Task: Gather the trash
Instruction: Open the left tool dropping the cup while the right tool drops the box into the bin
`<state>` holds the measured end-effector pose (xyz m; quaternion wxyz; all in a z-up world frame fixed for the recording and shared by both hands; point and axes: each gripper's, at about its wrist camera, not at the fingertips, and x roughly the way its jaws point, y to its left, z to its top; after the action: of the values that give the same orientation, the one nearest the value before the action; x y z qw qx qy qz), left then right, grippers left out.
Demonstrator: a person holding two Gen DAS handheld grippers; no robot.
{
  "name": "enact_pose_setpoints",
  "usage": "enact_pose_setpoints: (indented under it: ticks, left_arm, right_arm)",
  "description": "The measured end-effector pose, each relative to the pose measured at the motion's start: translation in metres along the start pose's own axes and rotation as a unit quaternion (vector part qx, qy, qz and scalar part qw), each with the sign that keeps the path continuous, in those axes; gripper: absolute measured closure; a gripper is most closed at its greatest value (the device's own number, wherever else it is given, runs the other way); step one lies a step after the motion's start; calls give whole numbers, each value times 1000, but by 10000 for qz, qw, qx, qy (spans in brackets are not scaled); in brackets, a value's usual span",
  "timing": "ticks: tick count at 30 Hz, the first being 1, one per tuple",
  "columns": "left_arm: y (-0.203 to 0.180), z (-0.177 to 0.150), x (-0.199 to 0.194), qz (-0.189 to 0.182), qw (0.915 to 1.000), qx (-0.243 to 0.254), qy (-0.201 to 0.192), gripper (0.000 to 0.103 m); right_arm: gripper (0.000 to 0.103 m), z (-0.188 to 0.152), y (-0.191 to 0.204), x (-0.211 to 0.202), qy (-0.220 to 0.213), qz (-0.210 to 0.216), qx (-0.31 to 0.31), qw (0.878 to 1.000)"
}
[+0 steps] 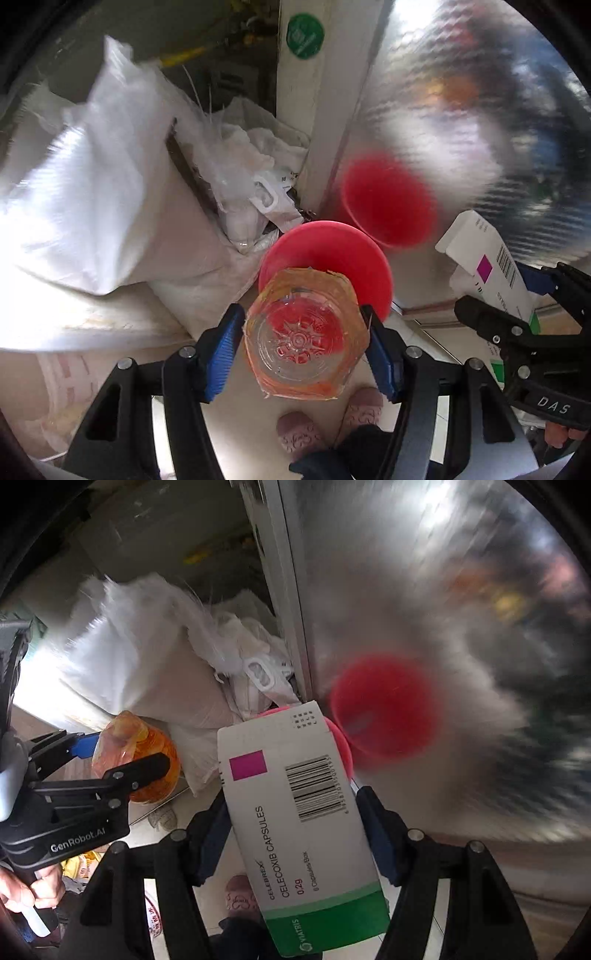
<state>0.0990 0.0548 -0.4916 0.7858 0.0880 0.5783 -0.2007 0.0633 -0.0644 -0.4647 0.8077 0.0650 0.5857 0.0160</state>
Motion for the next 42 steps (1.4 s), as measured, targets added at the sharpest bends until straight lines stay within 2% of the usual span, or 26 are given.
enact_pose_setpoints:
  ticks: [8, 10, 14, 15, 20, 21, 22, 24, 31, 42]
  left_arm:
    - [5, 10, 41, -79, 9999, 146, -22, 37]
    - [5, 13, 46, -3, 9998, 173, -16, 21]
    - [8, 18, 52, -57, 9998, 174, 20, 18]
    - [9, 19, 54, -38, 9998, 172, 44, 16]
    - [14, 23, 59, 175, 9997, 152, 85, 15]
    - [15, 23, 59, 213, 9996, 157, 99, 15]
    - [15, 23, 59, 245, 9995, 173, 113, 15]
    - [14, 21, 54, 222, 9995, 181, 131, 15]
    - [10, 12, 6, 248, 9994, 144, 166, 15]
    - [5, 10, -151, 249, 9994, -6, 235, 15]
  right_arm:
    - [38, 3, -15, 41, 34, 43, 69, 10000]
    - [38, 2, -20, 45, 47, 47, 42, 10000]
    - [38, 3, -25, 48, 94, 181, -12, 9998]
    - [38, 4, -26, 49, 101, 217, -27, 9997]
    - [38, 10, -24, 58, 199, 224, -111, 9995]
    - [34, 11, -23, 61, 244, 209, -112, 9994]
    - [23, 10, -24, 60, 261, 198, -111, 9994]
    - [14, 10, -22, 57, 234, 155, -104, 9996]
    - [6, 2, -13, 19, 246, 85, -152, 9995]
    - [1, 8, 29, -126, 90, -443, 90, 9989]
